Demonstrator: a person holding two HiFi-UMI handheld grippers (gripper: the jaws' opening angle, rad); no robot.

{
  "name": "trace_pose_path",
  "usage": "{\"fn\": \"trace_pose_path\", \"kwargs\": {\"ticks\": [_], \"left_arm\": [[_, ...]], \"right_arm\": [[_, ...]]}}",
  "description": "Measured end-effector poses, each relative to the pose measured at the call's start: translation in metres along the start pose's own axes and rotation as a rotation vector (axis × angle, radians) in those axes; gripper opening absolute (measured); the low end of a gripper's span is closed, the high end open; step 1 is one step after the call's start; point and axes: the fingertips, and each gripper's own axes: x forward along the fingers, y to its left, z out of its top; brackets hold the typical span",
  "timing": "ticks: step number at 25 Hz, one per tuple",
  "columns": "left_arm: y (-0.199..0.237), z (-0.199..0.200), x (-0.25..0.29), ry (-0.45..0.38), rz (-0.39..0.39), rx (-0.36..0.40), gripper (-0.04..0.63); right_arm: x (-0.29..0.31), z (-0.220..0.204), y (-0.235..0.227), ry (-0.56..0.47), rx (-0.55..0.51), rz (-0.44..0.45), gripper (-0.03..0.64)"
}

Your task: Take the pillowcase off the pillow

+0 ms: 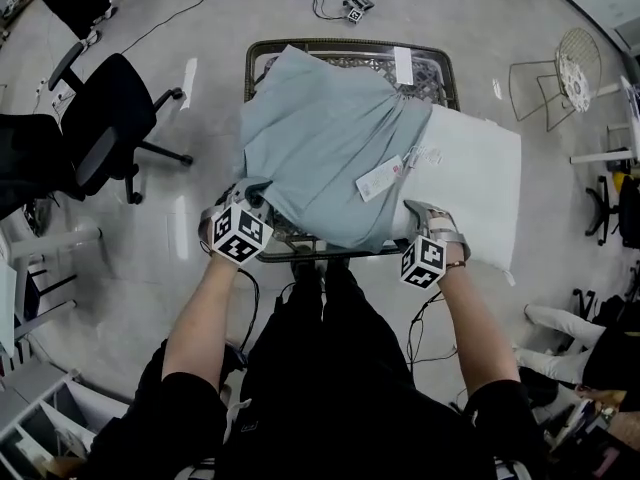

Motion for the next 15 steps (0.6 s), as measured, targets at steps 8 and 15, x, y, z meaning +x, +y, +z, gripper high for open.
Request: {"fn": "trace_pose_path", "kwargs": {"ticks": [8,15], "left_arm": [[0.044,0.005,0.017,-0.022,0.003,-0.084,0.008],[0.077,0.026,0.030,-0.054,0.009,-0.105,0.008]], "right_arm": [[-0.012,0.001,0.000,-0.073,0.072,0.033,0.337],[-0.020,-0.003,-0.010,-0.112,0.127,0.064,0.327]]}}
